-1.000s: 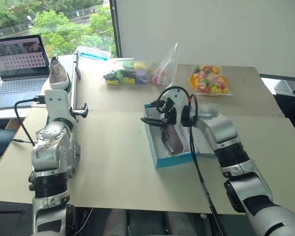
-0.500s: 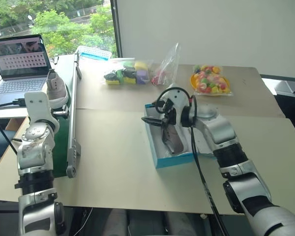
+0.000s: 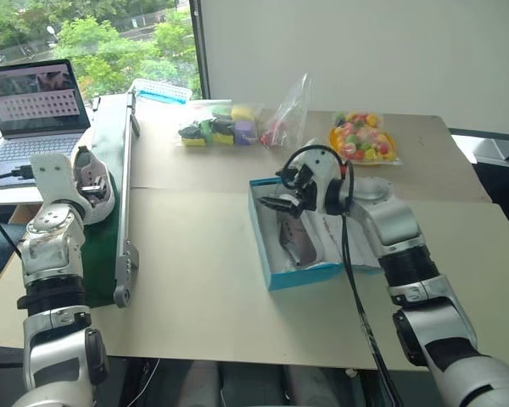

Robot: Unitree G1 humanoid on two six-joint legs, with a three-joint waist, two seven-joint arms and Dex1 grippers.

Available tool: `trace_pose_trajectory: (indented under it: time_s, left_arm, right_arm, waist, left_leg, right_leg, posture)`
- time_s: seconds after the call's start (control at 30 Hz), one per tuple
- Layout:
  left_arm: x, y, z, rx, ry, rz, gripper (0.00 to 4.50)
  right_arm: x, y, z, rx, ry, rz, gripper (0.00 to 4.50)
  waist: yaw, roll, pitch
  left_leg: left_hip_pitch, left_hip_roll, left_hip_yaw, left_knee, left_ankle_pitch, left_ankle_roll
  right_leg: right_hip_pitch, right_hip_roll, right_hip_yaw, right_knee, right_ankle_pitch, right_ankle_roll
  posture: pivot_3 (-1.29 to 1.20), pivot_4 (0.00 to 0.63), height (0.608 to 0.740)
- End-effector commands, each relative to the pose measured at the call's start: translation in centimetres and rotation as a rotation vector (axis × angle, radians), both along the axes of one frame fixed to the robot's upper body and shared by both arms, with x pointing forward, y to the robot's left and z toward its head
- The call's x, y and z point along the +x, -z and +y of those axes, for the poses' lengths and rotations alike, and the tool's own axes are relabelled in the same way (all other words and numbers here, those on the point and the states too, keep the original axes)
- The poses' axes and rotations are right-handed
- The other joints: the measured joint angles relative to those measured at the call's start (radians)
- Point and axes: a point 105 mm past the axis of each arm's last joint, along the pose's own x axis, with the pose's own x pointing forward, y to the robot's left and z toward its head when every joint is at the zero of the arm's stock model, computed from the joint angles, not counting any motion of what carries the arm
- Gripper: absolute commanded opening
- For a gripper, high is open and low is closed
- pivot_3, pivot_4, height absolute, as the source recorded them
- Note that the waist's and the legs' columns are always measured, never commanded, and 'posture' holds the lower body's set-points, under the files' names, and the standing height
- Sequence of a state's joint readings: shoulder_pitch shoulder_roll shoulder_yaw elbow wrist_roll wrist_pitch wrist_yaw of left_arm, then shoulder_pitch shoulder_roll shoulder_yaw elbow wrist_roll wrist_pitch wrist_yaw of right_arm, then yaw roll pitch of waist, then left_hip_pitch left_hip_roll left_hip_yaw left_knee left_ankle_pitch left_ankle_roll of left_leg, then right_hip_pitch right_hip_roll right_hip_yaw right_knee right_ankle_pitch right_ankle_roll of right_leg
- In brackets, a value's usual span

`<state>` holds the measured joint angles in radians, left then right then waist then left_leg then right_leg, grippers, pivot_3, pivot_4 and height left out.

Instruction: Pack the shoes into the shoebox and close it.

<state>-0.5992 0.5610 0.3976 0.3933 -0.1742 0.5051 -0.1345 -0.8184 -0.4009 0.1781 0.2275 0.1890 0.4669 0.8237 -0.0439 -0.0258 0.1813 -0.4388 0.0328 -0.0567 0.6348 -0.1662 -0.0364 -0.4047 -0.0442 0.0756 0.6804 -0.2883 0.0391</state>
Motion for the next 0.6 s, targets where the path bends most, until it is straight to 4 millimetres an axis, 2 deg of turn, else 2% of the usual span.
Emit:
trace_pose_trajectory:
  time_s: [0.03, 0.17, 0.2, 0.23, 0.27, 0.4, 0.47, 0.6]
  left_arm:
    - [0.0, -0.7, 0.0, -0.087, -0.004, -0.047, 2.41]
    - [-0.1, -0.7, 0.3, -0.198, -0.041, -0.074, 0.96]
    - [-0.2, -0.8, 0.4, -0.211, -0.048, -0.077, 0.44]
    - [-0.1, -1.2, 0.2, -0.241, -0.043, -0.100, 0.25]
    - [0.0, -1.5, 0.1, -0.260, -0.037, -0.116, 0.12]
    - [0.4, -3.9, -0.9, -0.245, -0.004, -0.184, 0.12]
    - [0.7, -5.9, -2.3, -0.245, 0.054, -0.252, 0.12]
    - [1.3, -9.5, -6.7, -0.257, 0.229, -0.360, 0.12]
  right_arm:
    - [-0.1, -1.8, -0.4, 0.020, 0.012, -0.058, 4.50]
    - [0.1, -1.9, -0.8, 0.014, 0.035, -0.059, 4.50]
    - [0.1, -1.9, -0.9, 0.014, 0.037, -0.058, 4.50]
    - [0.2, -1.9, -1.0, 0.013, 0.041, -0.058, 4.50]
    - [0.2, -1.9, -1.1, 0.012, 0.043, -0.057, 4.50]
    - [0.2, -2.0, -1.2, 0.017, 0.051, -0.057, 4.50]
    - [0.3, -2.1, -1.3, 0.022, 0.056, -0.058, 4.50]
    - [0.5, -2.8, -1.5, 0.076, 0.076, -0.049, 4.50]
  waist:
    - [0.001, 0.000, 0.000]
    - [0.007, 0.000, 0.000]
    - [0.008, 0.000, 0.000]
    - [0.009, 0.000, 0.000]
    - [0.009, 0.000, 0.000]
    - [0.008, 0.000, 0.000]
    - [0.008, -0.001, 0.000]
    - [0.010, -0.003, 0.001]
  left_leg:
    - [0.000, 0.000, 0.000, 0.000, 0.000, 0.000]
    - [0.000, 0.000, 0.000, 0.000, 0.000, 0.000]
    - [0.000, 0.000, -0.001, 0.001, 0.000, 0.000]
    - [0.000, 0.000, -0.001, 0.001, 0.000, 0.000]
    - [0.000, 0.000, -0.001, 0.001, 0.001, 0.000]
    - [0.000, 0.000, -0.001, 0.001, 0.001, 0.000]
    - [0.000, 0.000, -0.002, 0.001, 0.001, 0.000]
    - [-0.001, 0.000, -0.002, 0.001, 0.001, 0.000]
  right_leg:
    - [0.000, 0.000, 0.000, 0.000, 0.000, 0.000]
    - [0.000, 0.000, 0.000, 0.001, 0.000, 0.000]
    - [0.000, 0.000, -0.001, 0.001, 0.000, 0.000]
    - [0.001, 0.000, -0.001, 0.001, 0.000, 0.000]
    - [0.001, 0.000, -0.001, 0.001, 0.000, 0.000]
    - [0.001, 0.000, -0.001, 0.002, 0.000, -0.001]
    - [0.001, 0.000, -0.002, 0.001, 0.000, -0.001]
    - [0.001, 0.000, -0.002, 0.001, 0.000, -0.001]
  posture:
    - [0.00, 0.150, 0.740]
    - [0.00, 0.150, 0.740]
    - [0.00, 0.150, 0.740]
    - [0.00, 0.150, 0.740]
    - [0.00, 0.150, 0.740]
    - [0.00, 0.150, 0.740]
    - [0.00, 0.150, 0.740]
    - [0.00, 0.150, 0.740]
